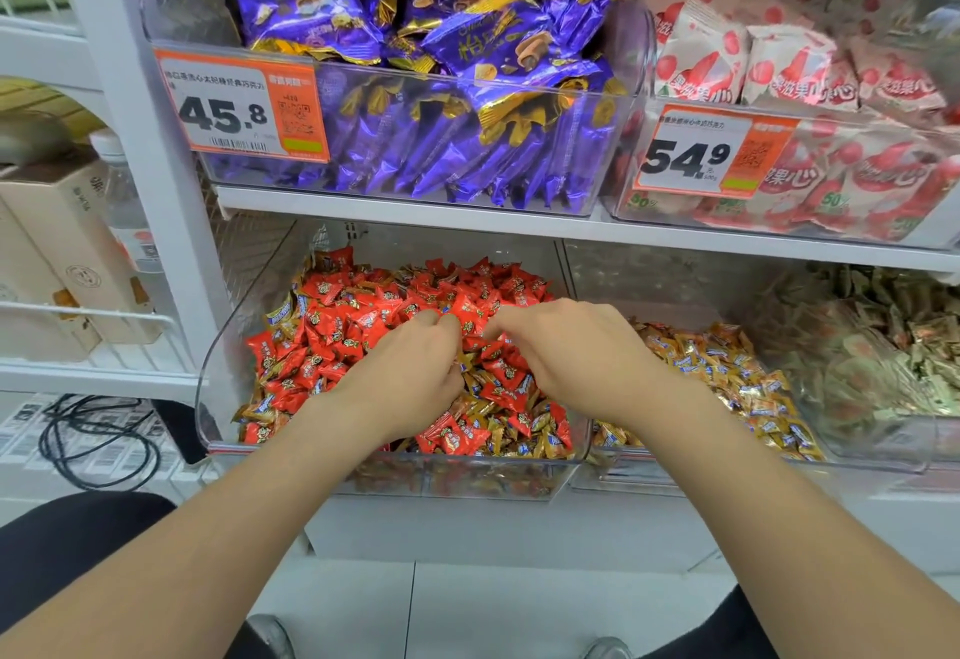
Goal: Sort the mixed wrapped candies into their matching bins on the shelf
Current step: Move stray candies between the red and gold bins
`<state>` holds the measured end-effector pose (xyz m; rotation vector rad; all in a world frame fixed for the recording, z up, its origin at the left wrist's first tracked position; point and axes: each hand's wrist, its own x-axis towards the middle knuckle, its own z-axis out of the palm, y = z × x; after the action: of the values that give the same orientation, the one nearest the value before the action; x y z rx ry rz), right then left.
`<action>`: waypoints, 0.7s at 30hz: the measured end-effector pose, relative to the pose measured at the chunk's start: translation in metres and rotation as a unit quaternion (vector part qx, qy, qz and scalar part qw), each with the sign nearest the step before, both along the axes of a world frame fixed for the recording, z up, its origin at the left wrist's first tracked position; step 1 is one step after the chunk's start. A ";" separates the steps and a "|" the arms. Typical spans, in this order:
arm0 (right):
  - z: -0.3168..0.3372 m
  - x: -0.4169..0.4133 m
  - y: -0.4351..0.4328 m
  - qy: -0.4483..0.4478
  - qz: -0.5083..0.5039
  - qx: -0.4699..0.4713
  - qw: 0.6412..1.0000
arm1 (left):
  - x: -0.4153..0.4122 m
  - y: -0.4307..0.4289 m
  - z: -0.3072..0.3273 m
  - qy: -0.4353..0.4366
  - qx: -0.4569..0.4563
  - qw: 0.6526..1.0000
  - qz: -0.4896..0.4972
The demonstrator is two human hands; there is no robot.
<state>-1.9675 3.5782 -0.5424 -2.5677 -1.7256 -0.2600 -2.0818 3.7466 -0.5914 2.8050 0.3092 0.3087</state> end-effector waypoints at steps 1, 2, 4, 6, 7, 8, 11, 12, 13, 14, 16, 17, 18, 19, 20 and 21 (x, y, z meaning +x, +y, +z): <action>-0.002 -0.001 0.003 -0.004 0.019 -0.013 1.000 | -0.001 0.000 0.001 -0.008 -0.012 1.000 -0.002; -0.005 -0.002 0.005 0.000 0.029 -0.033 0.999 | -0.003 0.000 0.003 -0.016 -0.026 1.000 -0.003; -0.010 -0.001 0.009 -0.002 0.029 -0.078 0.997 | -0.006 0.000 0.007 -0.030 -0.059 0.998 0.003; -0.016 -0.001 0.011 -0.031 0.007 -0.108 0.994 | -0.009 0.000 0.011 -0.039 -0.076 0.996 0.005; -0.019 -0.002 0.013 -0.053 -0.008 -0.118 0.992 | -0.010 -0.001 0.013 -0.043 -0.077 0.996 0.002; -0.021 -0.004 0.015 -0.071 -0.023 -0.127 0.989 | -0.011 -0.001 0.014 -0.047 -0.079 0.996 -0.001; -0.023 -0.004 0.022 -0.074 -0.038 -0.161 0.984 | -0.012 -0.003 0.016 -0.062 -0.099 0.993 -0.009; -0.022 -0.002 0.022 -0.064 -0.037 -0.172 0.982 | -0.011 -0.004 0.016 -0.067 -0.106 0.992 -0.011; -0.021 -0.001 0.022 -0.054 -0.037 -0.180 0.981 | -0.011 -0.004 0.017 -0.073 -0.110 0.991 -0.011; -0.021 0.000 0.023 -0.051 -0.035 -0.187 0.980 | -0.011 -0.004 0.016 -0.080 -0.113 0.990 -0.013; -0.022 -0.001 0.025 -0.063 -0.033 -0.190 0.979 | -0.010 -0.002 0.015 -0.090 -0.116 0.989 -0.012; -0.023 -0.001 0.027 -0.069 -0.034 -0.182 0.980 | -0.010 -0.001 0.016 -0.090 -0.115 0.989 -0.010; -0.023 -0.001 0.028 -0.069 -0.033 -0.171 0.982 | -0.010 -0.001 0.016 -0.089 -0.113 0.990 -0.004; -0.023 0.000 0.028 -0.067 -0.030 -0.161 0.984 | -0.010 0.000 0.017 -0.087 -0.112 0.990 0.005; -0.024 0.002 0.028 -0.068 -0.024 -0.155 0.985 | -0.010 0.000 0.018 -0.088 -0.112 0.990 0.012; -0.024 0.002 0.028 -0.073 -0.017 -0.150 0.986 | -0.010 -0.001 0.019 -0.090 -0.110 0.990 0.020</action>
<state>-1.9651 3.6058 -0.5669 -2.8558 -1.9051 -0.2086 -2.0914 3.7461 -0.5722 2.5368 0.3361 0.5014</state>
